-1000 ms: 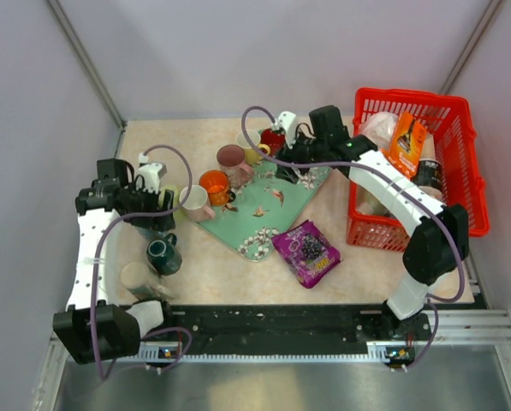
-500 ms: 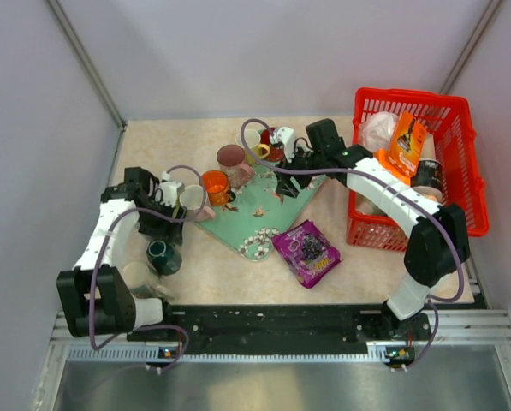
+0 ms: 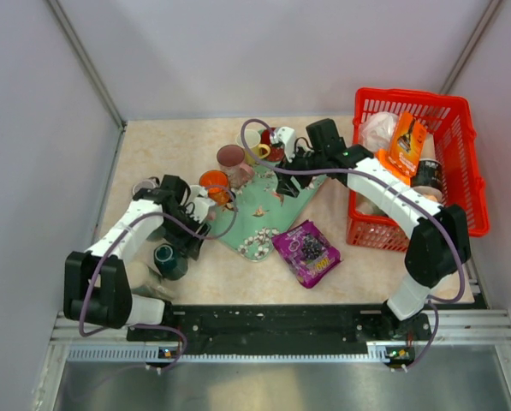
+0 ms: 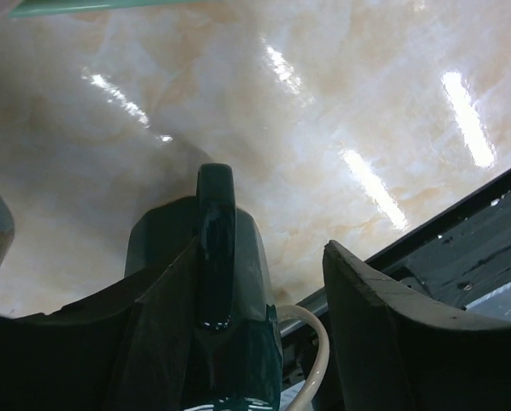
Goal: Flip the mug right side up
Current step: Turn over the cup at the center of the board.
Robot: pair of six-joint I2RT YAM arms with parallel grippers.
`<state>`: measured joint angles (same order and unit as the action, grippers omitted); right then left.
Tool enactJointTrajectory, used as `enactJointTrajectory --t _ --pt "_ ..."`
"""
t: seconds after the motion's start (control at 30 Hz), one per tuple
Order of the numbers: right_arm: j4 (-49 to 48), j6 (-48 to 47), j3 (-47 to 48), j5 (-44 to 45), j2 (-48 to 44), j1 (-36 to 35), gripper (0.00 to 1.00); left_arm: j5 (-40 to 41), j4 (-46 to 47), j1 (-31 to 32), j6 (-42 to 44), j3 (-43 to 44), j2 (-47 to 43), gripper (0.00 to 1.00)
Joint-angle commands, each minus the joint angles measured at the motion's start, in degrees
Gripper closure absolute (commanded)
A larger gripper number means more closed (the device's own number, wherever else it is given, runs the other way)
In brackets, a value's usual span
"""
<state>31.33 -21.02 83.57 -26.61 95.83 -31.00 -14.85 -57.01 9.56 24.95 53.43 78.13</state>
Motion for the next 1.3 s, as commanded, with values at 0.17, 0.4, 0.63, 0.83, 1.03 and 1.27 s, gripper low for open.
enactJointTrajectory --t 0.17,0.4,0.63,0.83,1.03,1.27 --pt "0.22 -1.05 1.86 0.51 -2.32 -0.64 0.33 4.38 2.16 2.65 14.49 -3.68 -2.36 0.43" --pt "1.45 -2.19 1.86 1.03 -2.67 -0.64 0.33 2.38 2.26 3.27 21.89 -4.48 -0.61 0.77" --pt "2.68 -1.93 2.30 2.35 -3.46 -0.55 0.34 -5.26 -2.05 4.85 22.25 -1.49 -2.44 1.00" --pt "3.12 3.16 5.45 1.91 -2.32 -0.55 0.34 -16.24 -3.72 5.99 23.91 4.83 -10.52 1.00" --pt "6.89 13.61 16.34 0.96 3.82 1.12 0.34 -22.32 2.49 7.57 24.71 10.90 -18.17 1.00" --pt "1.30 35.21 23.21 -22.65 12.18 6.48 0.31 -15.49 29.64 11.87 27.77 5.56 -28.72 1.00"
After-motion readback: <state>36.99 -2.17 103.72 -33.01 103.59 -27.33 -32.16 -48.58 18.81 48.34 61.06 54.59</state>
